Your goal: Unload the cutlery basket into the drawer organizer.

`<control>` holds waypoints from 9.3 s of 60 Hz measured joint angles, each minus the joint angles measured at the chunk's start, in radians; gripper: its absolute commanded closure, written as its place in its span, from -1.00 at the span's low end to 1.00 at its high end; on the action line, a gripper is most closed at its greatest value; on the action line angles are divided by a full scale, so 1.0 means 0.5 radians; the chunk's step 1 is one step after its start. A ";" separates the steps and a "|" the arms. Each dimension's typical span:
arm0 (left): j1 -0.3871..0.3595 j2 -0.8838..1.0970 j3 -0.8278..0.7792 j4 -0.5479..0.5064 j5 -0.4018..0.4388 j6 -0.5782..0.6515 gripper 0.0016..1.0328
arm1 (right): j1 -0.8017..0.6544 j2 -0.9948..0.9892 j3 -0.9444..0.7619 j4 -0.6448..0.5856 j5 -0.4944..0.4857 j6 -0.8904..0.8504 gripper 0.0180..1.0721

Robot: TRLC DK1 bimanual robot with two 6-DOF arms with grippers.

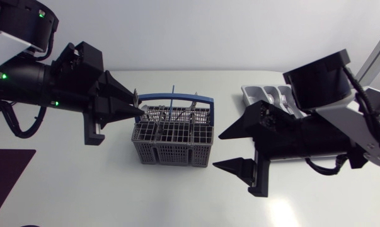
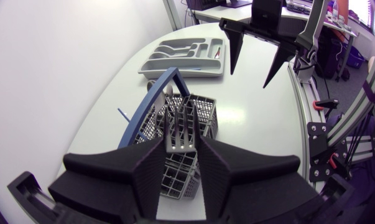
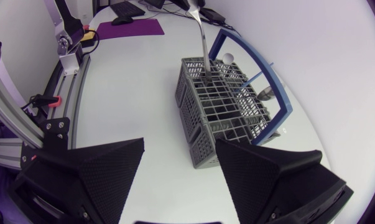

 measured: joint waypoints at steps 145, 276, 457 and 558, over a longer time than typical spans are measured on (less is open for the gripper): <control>-0.134 -0.147 -0.079 -0.500 0.663 0.040 0.89 | 0.414 0.650 0.758 -0.381 -0.628 -0.101 -0.58; -0.104 -0.147 -0.067 -0.451 0.712 -0.061 -0.88 | 0.420 0.703 0.772 -0.449 -0.687 -0.064 0.89; -0.020 -0.262 -0.162 0.251 0.095 -0.728 -0.90 | -1.697 2.584 2.795 -0.948 0.487 0.435 0.89; -0.010 -0.317 -0.564 0.391 -0.180 -0.620 -0.51 | -0.894 1.164 1.246 -0.388 0.302 0.417 -0.12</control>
